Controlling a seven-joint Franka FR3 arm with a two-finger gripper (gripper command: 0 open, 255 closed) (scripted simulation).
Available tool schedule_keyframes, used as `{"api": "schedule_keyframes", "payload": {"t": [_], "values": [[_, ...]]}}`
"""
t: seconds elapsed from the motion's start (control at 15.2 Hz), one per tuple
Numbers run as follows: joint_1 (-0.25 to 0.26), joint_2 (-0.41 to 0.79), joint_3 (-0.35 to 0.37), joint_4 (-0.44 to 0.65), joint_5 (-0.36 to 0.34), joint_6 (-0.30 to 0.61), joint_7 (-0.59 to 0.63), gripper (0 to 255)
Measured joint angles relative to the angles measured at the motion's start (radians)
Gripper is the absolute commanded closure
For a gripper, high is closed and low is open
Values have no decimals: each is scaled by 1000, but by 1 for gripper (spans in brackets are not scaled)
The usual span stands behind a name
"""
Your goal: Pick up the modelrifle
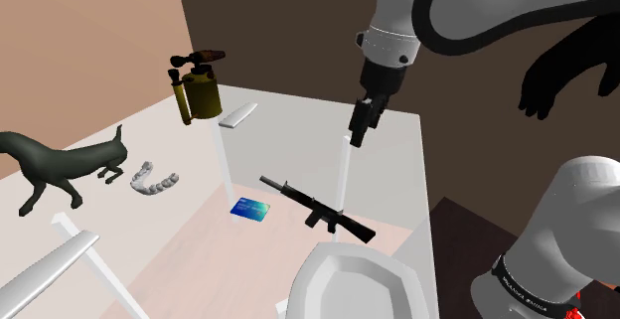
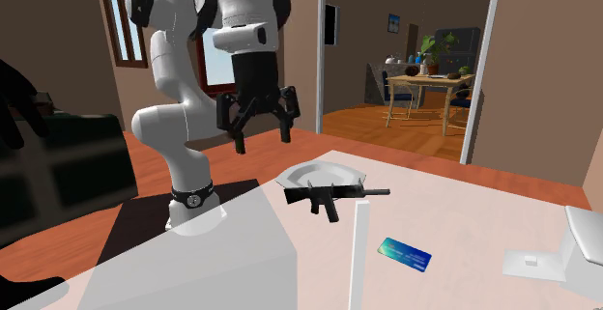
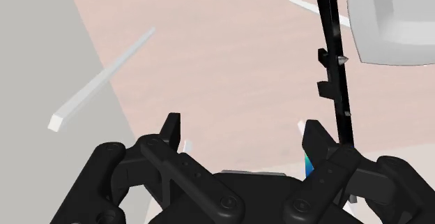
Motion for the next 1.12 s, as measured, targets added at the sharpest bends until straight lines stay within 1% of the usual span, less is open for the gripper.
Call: {"api": "schedule_keyframes", "payload": {"t": [0.26,0.4,0.66,0.79,1.12], "values": [[46,63,70,-10,18,103,16,0],[67,98,107,-27,23,168,24,0],[101,181,180,-13,17,266,47,0],[107,222,204,-10,8,313,53,0],[108,260,221,-43,2,386,61,0]]}}
